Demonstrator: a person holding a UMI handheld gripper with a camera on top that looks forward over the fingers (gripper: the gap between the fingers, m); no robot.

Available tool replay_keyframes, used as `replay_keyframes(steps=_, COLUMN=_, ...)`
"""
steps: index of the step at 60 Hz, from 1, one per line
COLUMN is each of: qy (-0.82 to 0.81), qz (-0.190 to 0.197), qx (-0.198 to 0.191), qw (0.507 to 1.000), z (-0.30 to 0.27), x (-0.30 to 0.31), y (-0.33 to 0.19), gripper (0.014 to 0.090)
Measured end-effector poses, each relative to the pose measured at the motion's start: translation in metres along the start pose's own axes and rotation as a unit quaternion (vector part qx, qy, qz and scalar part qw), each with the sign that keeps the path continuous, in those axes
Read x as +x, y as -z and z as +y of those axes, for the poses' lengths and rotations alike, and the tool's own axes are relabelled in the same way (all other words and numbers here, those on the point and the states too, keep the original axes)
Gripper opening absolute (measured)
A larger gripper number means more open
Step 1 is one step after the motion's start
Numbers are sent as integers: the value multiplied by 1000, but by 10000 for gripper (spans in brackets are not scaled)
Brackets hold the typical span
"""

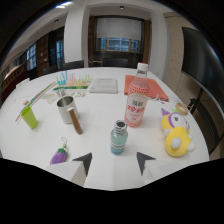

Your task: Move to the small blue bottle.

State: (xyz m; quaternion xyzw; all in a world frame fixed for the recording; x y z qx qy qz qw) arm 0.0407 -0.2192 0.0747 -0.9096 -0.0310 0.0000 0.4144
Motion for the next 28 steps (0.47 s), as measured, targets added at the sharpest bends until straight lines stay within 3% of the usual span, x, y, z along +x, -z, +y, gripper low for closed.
replay_keyframes(steps=28, qy=-5, qz=-5, qx=-11, qw=1000, z=4, x=-1, y=-8, gripper=848)
